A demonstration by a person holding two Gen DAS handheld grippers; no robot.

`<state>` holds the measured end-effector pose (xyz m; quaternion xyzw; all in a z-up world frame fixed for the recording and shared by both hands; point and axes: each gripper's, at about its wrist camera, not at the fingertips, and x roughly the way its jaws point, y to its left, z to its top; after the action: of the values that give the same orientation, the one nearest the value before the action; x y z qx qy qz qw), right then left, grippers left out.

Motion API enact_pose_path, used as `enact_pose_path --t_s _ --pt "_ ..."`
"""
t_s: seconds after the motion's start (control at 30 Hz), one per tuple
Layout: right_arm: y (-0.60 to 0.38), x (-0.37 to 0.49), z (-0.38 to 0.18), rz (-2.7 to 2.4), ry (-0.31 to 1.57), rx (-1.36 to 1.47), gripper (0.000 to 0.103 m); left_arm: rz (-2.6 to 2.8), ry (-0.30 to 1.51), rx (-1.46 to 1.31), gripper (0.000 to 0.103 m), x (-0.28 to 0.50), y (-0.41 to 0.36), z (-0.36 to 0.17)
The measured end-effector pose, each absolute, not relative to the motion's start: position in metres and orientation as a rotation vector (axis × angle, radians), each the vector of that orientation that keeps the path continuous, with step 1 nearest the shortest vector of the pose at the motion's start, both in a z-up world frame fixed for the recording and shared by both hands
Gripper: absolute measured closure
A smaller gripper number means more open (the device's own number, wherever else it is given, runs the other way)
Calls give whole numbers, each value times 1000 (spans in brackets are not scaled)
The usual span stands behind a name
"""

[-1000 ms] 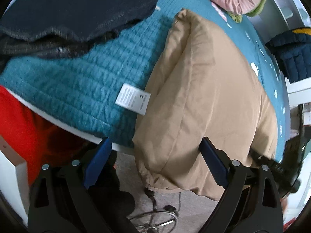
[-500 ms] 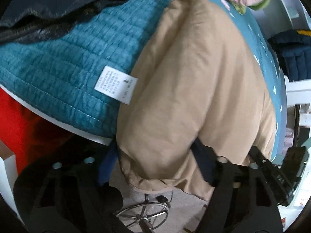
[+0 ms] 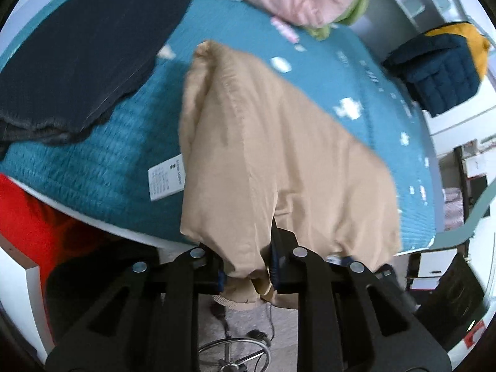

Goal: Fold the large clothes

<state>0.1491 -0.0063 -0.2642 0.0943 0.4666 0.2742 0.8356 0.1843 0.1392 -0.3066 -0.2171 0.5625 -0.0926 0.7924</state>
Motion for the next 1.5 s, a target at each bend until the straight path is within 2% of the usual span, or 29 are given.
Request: enact_pose_path --t_s 0.1,0.67,0.7,0.8,0.83,0.9,0.97,1.17,1.23,1.3,1.37,1.5 --pt "7 143 -254 614 941 159 41 -235 1192 -466 84 188 120 -289" --pt "-3 175 -253 527 845 262 38 -315 1202 -434 84 196 75 -263" --pt "-4 177 -253 525 836 270 44 -319 1202 -416 84 197 72 -260" --pt "-13 185 -256 531 853 318 74 -311 1205 -389 84 199 66 -258" --pt "-18 187 -257 535 857 336 79 -307 1202 -381 82 199 65 -257" --pt "-32 189 -255 547 855 406 83 -344 1193 -416 72 199 64 -254" --pt "-51 193 -253 563 849 497 84 -405 1161 -482 70 197 66 -250" --pt "-114 200 -255 538 836 774 86 -559 1023 -570 43 187 55 -228" --pt "-139 199 -260 517 822 869 87 -593 958 -576 38 181 51 -218" --pt "-163 194 -263 490 797 958 87 -633 900 -594 25 177 49 -210" --pt "-186 187 -263 443 766 1002 87 -624 863 -598 23 175 47 -206" --pt "-225 170 -266 352 729 1067 87 -418 937 -417 23 183 26 -230"
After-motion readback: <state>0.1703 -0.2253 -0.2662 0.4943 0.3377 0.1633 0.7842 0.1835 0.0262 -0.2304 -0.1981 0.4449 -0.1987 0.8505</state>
